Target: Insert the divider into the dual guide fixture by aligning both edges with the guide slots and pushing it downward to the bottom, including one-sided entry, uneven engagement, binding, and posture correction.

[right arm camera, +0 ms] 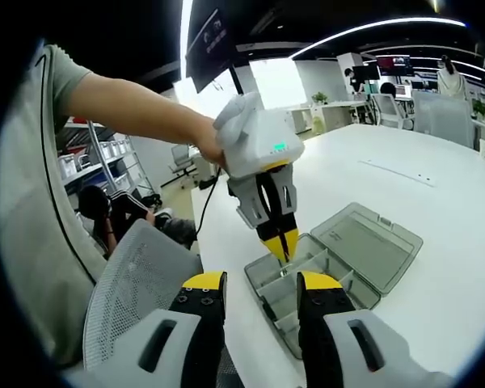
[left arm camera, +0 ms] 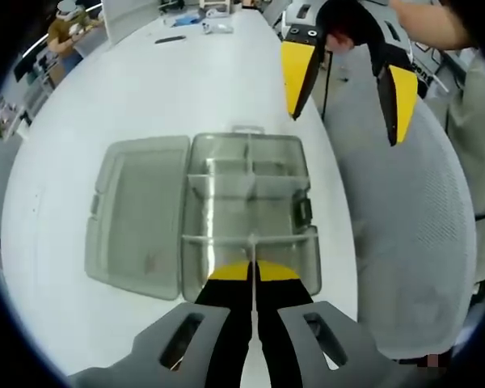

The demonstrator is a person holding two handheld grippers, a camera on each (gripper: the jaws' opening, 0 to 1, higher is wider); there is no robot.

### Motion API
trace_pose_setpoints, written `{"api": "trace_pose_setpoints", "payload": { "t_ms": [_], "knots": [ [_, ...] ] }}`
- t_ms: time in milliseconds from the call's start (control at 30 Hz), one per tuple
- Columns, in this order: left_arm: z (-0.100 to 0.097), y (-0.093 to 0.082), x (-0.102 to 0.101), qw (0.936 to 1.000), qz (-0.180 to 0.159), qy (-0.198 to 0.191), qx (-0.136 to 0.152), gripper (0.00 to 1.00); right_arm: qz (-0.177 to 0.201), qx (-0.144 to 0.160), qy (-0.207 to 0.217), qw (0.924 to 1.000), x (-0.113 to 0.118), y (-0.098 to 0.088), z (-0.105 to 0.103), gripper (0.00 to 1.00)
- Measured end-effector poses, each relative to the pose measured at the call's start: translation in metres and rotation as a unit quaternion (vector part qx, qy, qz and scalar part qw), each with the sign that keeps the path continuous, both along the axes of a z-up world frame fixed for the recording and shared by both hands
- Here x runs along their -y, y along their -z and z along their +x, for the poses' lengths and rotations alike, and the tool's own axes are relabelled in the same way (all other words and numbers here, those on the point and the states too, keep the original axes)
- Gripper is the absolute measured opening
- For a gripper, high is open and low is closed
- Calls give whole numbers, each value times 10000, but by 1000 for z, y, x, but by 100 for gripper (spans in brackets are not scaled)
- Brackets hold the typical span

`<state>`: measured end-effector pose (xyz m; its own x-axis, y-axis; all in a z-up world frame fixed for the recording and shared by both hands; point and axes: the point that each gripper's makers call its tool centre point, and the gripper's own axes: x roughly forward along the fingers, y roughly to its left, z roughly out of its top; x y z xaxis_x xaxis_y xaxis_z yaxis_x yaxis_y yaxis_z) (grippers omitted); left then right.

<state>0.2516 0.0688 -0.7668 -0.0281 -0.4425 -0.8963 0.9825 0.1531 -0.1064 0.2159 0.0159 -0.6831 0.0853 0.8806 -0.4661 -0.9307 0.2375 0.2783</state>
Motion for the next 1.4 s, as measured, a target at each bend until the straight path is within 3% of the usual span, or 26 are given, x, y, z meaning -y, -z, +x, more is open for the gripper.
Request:
{"api": "trace_pose_setpoints", "payload": {
  "t_ms": [1400],
  "knots": [
    [0,13,-2,9996,109,-148,220,0,32,39,30,10000,5,-1,-1,31]
  ]
}}
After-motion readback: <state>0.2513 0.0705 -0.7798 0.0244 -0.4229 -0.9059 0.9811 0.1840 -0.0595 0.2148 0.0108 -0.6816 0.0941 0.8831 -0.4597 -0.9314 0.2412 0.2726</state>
